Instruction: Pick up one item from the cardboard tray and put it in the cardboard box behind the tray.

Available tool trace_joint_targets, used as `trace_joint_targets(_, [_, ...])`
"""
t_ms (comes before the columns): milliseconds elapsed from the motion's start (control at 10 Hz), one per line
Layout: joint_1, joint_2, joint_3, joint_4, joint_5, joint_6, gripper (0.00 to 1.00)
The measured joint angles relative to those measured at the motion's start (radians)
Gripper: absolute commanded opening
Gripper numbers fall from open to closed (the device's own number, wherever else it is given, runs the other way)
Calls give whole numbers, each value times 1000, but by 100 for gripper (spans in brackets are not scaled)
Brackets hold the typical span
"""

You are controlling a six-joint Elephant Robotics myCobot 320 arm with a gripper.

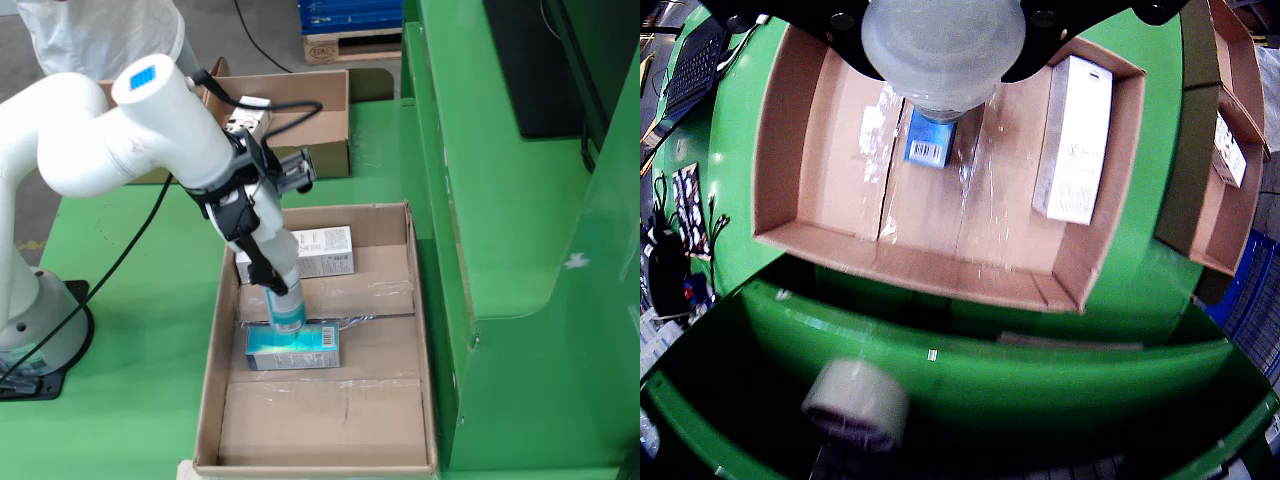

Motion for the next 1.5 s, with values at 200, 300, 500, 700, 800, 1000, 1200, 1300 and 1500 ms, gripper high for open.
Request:
trace_joint_targets(200, [2, 0, 63, -3, 0, -1, 0])
trace_joint_targets(300, [5, -18, 95, -26, -2, -6, 0])
trace_joint_targets(500, [12, -118, 189, -124, -17, -9, 0])
trace_joint_targets(700, [15, -186, 284, -219, -17, -9, 0])
trace_joint_targets(800, [15, -186, 342, -216, -43, -21, 0])
trace_joint_targets(1000, [28, -153, 426, -135, -63, -26, 0])
trace_joint_targets(1200, [32, -143, 522, -71, -74, -26, 0])
trace_joint_targets(1300, [37, -138, 566, -35, -83, -29, 0])
trace_joint_targets(1500, [43, -127, 650, -23, -91, -34, 0])
